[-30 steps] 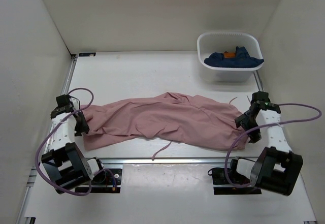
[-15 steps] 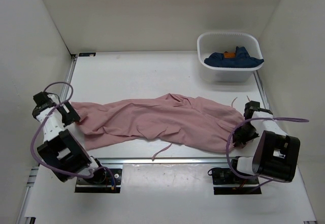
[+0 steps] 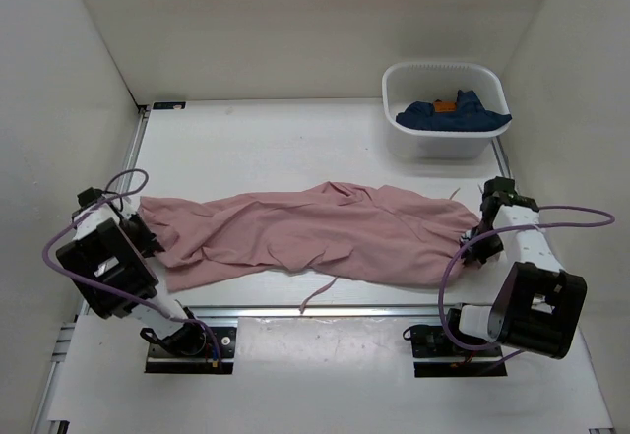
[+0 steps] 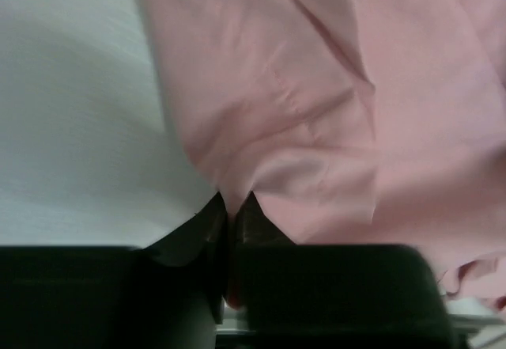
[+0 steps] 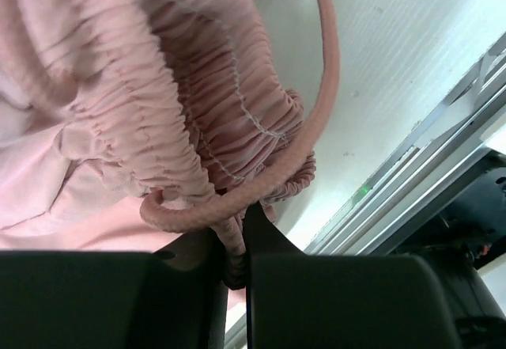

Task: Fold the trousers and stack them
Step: Fold the trousers

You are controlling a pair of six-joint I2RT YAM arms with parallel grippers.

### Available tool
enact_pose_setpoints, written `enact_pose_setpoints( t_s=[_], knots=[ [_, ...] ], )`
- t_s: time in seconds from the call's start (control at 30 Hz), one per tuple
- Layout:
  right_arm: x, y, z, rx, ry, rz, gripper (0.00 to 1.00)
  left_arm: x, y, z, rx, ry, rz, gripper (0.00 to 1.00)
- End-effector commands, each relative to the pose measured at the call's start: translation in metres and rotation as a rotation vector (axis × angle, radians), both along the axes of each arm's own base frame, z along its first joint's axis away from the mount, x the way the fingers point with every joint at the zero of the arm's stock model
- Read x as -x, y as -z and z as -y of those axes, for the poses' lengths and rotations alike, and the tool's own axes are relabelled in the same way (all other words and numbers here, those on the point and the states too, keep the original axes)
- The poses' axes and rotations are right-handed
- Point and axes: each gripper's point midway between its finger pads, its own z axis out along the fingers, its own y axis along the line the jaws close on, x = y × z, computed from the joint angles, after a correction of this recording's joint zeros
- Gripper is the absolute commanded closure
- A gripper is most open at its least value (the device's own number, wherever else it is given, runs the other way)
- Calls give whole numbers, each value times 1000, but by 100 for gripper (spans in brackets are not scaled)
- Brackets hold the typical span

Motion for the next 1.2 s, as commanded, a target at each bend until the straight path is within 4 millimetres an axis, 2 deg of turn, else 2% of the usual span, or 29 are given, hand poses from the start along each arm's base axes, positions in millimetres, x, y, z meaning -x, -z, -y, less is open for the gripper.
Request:
enact_pose_setpoints(
  t_s=[0.0, 0.03, 0.13, 0.17, 0.27, 0.3, 0.33, 0.37, 0.4, 0.43, 0.47, 0.53, 0.57, 0.6, 0.63, 0.7, 0.73, 0.8, 0.83, 0.87, 0.9, 1.0, 1.1, 1.17],
  knots=[
    [-13, -26, 2, 15, -30, 50, 100, 1, 13, 15, 87, 18, -21, 86],
    [-17, -32, 0, 3, -32, 65, 100, -2, 13, 15, 96, 19, -18, 86],
    [-44, -62, -5, -46, -70, 138, 100, -23, -5, -2, 55, 21, 34, 86],
    [-64, -82, -4, -48, -84, 189, 100, -42, -29, -17, 1, 24, 102, 86],
    [-94, -109, -6, -78, -131, 243, 100, -73, -79, -29, -46, 49, 220, 86],
    [-114, -135, -4, -73, -140, 317, 100, -93, -116, -38, -83, 63, 309, 86],
    [-126, -145, -4, -78, -161, 343, 100, -100, -128, -41, -80, 70, 329, 86],
    [-137, -144, -5, -99, -180, 331, 100, -104, -139, -34, -63, 89, 330, 86],
    [-155, -165, -2, -100, -183, 396, 100, -118, -172, -34, -86, 116, 404, 86],
    [-165, -171, -7, -130, -205, 418, 100, -122, -179, -33, -76, 124, 417, 86],
    [-176, -166, -2, -153, -194, 409, 100, -123, -189, -31, -72, 131, 435, 86],
    [-204, -172, 9, -164, -187, 482, 100, -124, -201, -17, -24, 160, 456, 86],
    [-209, -169, 18, -157, -170, 490, 100, -120, -206, -8, -16, 175, 464, 86],
    [-212, -163, 26, -138, -154, 481, 100, -118, -202, 1, -4, 193, 455, 86],
    [-213, -145, 35, -122, -149, 443, 100, -105, -175, 12, 36, 188, 385, 86],
    [-208, -127, 49, -70, -159, 398, 100, -83, -148, 28, 79, 185, 314, 86],
    [-202, -105, 51, -80, -163, 356, 100, -62, -113, 44, 135, 182, 222, 86],
    [-205, -94, 54, -66, -161, 362, 100, -39, -86, 60, 171, 183, 155, 86],
    [-200, -80, 50, -93, -172, 338, 100, -29, -73, 73, 195, 205, 122, 86],
    [-199, -75, 48, -104, -174, 335, 100, -6, -47, 82, 200, 207, 35, 86],
    [-199, -72, 47, -107, -162, 335, 100, -4, -40, 81, 172, 223, -5, 86],
    [-189, -56, 46, -116, -126, 297, 100, -10, -44, 86, 162, 255, 8, 86],
    [-176, -55, 53, -63, -82, 255, 100, -8, -31, 79, 48, 287, -40, 86],
    [-169, -56, 63, -29, -49, 223, 100, 3, -21, 65, -26, 270, -102, 83]
  ],
)
